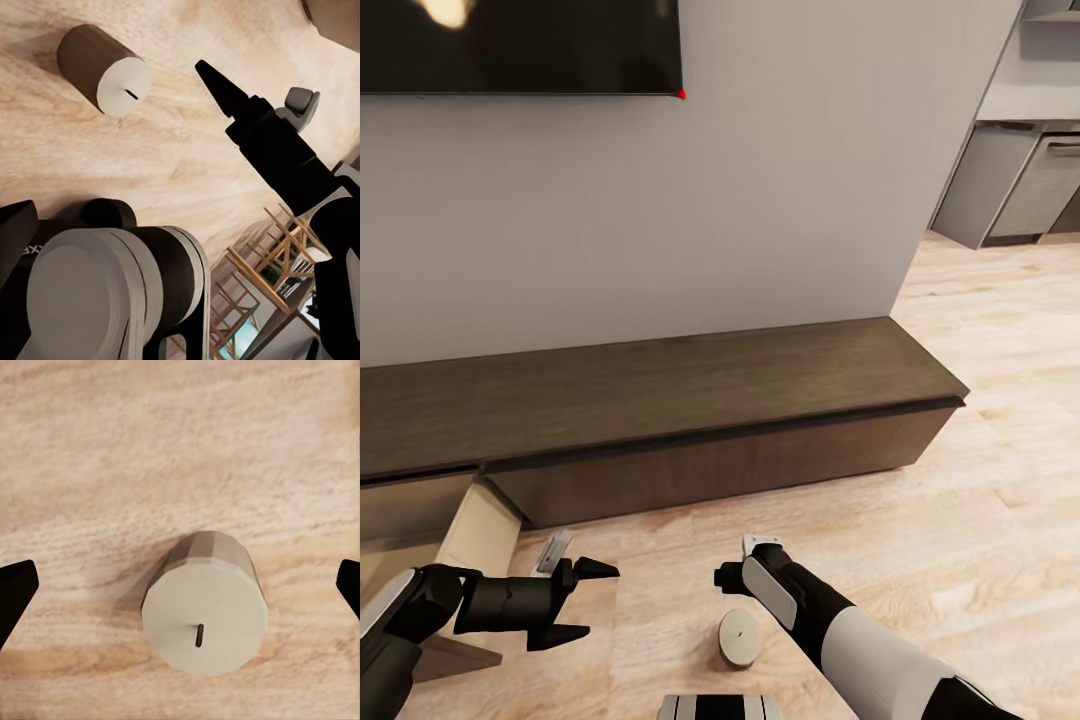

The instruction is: Place each of the two pumpkins and all three candles from the living room inside a cabinet in the living room (use any cabinet), then make sure every cabinet is closed, and position the cauldron so it is next to a table in the living room.

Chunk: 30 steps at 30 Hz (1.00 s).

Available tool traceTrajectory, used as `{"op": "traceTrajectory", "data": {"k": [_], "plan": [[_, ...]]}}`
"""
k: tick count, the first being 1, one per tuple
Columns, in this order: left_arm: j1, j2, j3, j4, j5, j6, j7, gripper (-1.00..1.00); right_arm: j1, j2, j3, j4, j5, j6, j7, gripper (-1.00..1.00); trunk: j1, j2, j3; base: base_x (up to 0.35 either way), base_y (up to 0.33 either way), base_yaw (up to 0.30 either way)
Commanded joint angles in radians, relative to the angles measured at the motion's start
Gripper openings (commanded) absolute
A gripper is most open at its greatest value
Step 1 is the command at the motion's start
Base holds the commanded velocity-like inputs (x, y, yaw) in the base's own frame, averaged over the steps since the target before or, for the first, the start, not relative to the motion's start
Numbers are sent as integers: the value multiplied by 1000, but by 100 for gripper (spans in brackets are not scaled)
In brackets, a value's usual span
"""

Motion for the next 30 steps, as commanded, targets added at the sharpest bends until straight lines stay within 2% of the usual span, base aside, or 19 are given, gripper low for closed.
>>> {"op": "traceTrajectory", "data": {"k": [1, 10, 21, 30], "plan": [[-1, 1, -1, 0, 10, -1, 10, 100, -1, 0, 6, -1, -10, 1, -9, 100, 0, 0, -1, 21, 0, 0], [-1, 3, -3, 0, 10, -2, 10, 100, -1, 0, 6, -1, -10, 1, -9, 100, 0, 0, -1, 5, 0, 0], [0, 3, -1, 0, 10, -3, 10, 100, -1, -1, 6, -1, -9, -1, -9, 100, 5, -3, -43, 0, 0, 0], [0, -2, 1, -1, 10, -3, 13, 100, -1, -3, 6, 10, -8, -44, -9, 100, 9, -5, -78, 0, 0, 0]]}}
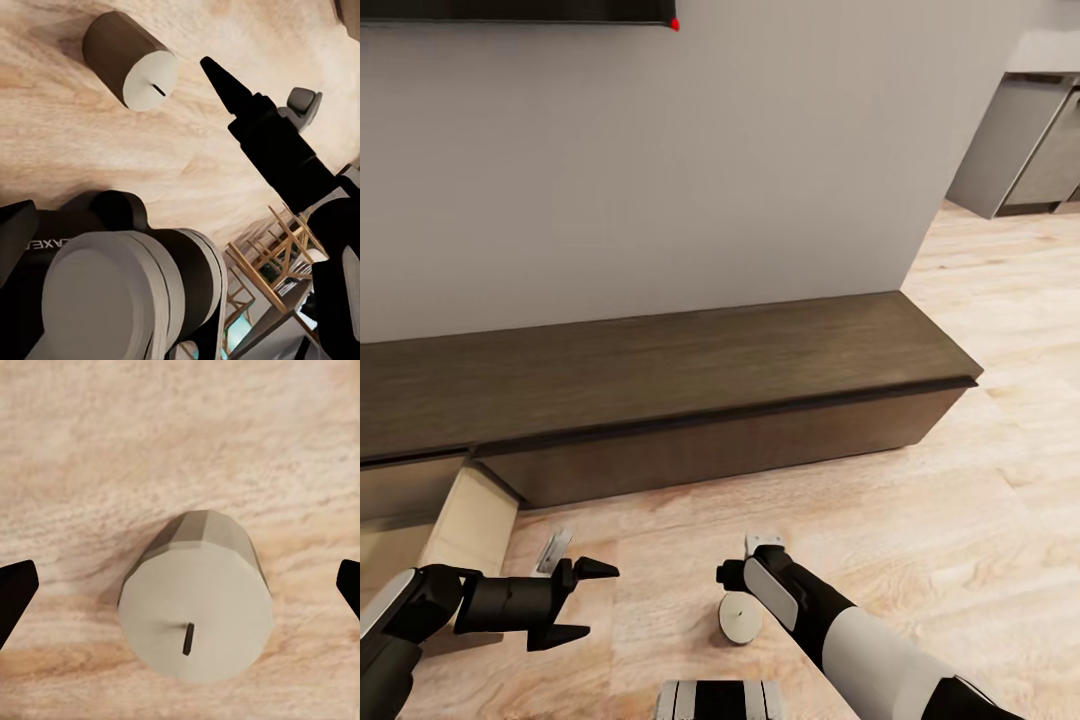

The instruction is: Place each of the two pumpkins and all three candles from the living room inside a cabinet in the living room (use any cabinet), then make sure every cabinet is closed, and position the cauldron so it is next to a table in the living room.

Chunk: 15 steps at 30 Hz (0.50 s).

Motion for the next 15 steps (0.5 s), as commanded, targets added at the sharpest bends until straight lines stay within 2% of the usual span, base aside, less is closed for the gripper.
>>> {"op": "traceTrajectory", "data": {"k": [1, 15], "plan": [[-1, 0, 0, -1, 10, 0, 11, 100, -1, -1, 6, -1, -9, -5, -8, 100, 0, -1, -5, 0, 0, 0], [-1, 0, 0, -1, 10, 0, 11, 100, -1, 0, 7, 1, -10, -35, -8, 100, 7, -4, -59, 0, 0, 0]]}}
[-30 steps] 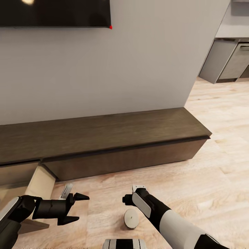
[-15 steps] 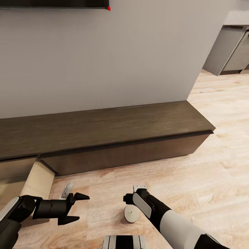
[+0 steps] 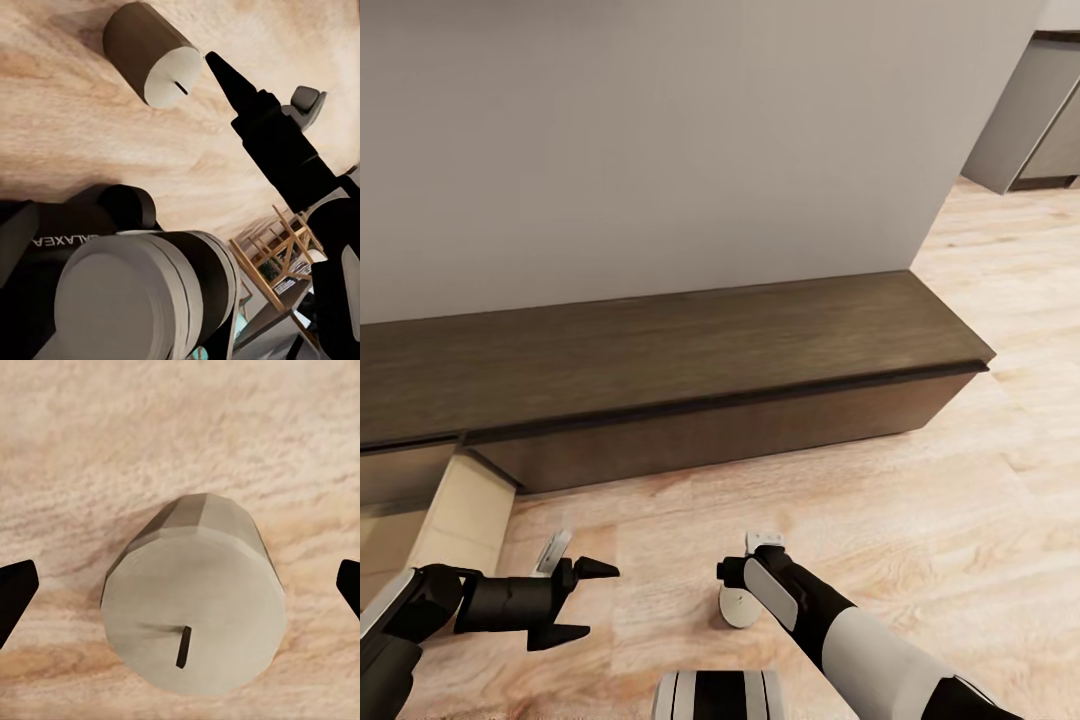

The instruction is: Place each of the two pumpkins and all three candles from the living room inside a cabinet in the living room (use any cabinet), then make sure every cabinet is closed, and position the cauldron so it is next to a table in the living room.

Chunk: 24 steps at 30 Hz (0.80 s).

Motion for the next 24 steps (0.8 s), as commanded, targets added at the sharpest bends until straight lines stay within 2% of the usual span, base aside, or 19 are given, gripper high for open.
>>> {"op": "traceTrajectory", "data": {"k": [1, 9, 20, 24], "plan": [[-1, 0, 0, -1, 10, 0, 10, 100, -1, -1, 7, -2, -8, 1, -8, 100, 0, -1, -5, 0, 0, 0], [-1, 0, 1, -1, 10, 0, 10, 100, -1, 0, 7, 0, -8, -29, -7, 100, 4, -2, -36, 0, 0, 0], [-1, 0, 1, -1, 10, 0, 10, 100, -1, 0, 7, 0, -8, -33, -7, 100, 9, -5, -78, 0, 0, 0], [-1, 0, 1, -1, 10, 0, 10, 100, -1, 0, 7, -1, -8, -33, -7, 100, 9, -5, -78, 0, 0, 0]]}}
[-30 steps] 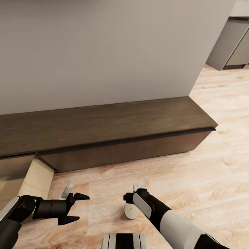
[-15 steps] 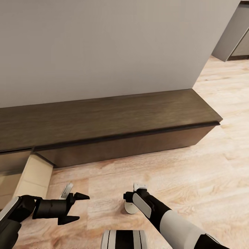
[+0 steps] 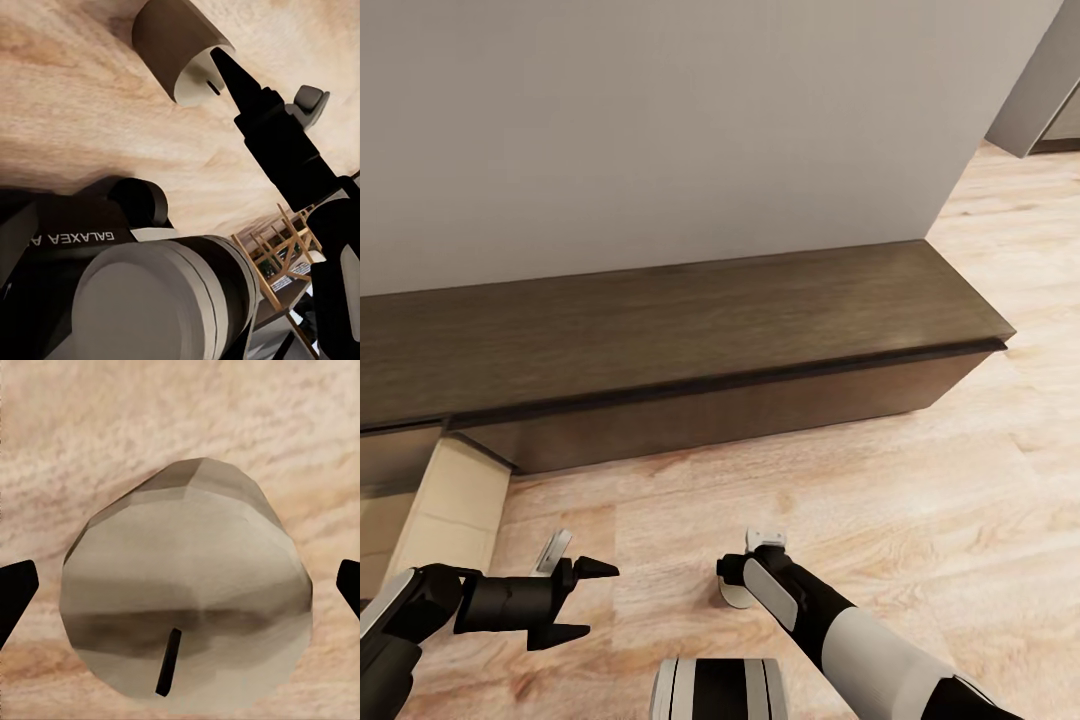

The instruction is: Place each of the two pumpkins and all three candles from the living room inside a cabinet in the living room (use any cabinet), then make sure every cabinet is closed, and position the cauldron so it is next to a table in the living room.

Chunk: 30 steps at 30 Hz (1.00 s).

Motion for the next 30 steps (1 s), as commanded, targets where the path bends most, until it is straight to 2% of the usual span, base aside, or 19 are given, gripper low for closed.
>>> {"op": "traceTrajectory", "data": {"k": [1, 4, 11, 22, 26, 30], "plan": [[-1, 0, 0, 0, 10, 0, 10, 100, -1, -1, 6, -2, -8, 2, -8, 100, 0, 0, -1, 0, 0, 0], [0, 0, 0, 0, 10, 0, 10, 100, -1, 0, 6, -2, -8, 2, -8, 100, 0, 0, -1, 0, 0, 0], [0, -1, 0, 0, 10, 0, 10, 100, -1, 0, 6, -2, -8, 2, -8, 100, 3, -2, -28, 0, 0, 0], [-1, -1, -1, 0, 10, 0, 10, 100, -1, 0, 6, -2, -8, 2, -8, 100, 3, -2, -28, 0, 0, 0], [-1, -1, -1, 0, 10, 0, 10, 100, -1, 0, 6, -2, -8, 2, -8, 100, 5, -3, -43, 0, 0, 0], [0, 0, -2, 1, 10, 0, 10, 100, -1, 0, 6, -2, -8, 2, -8, 100, 5, -3, -43, 0, 0, 0]]}}
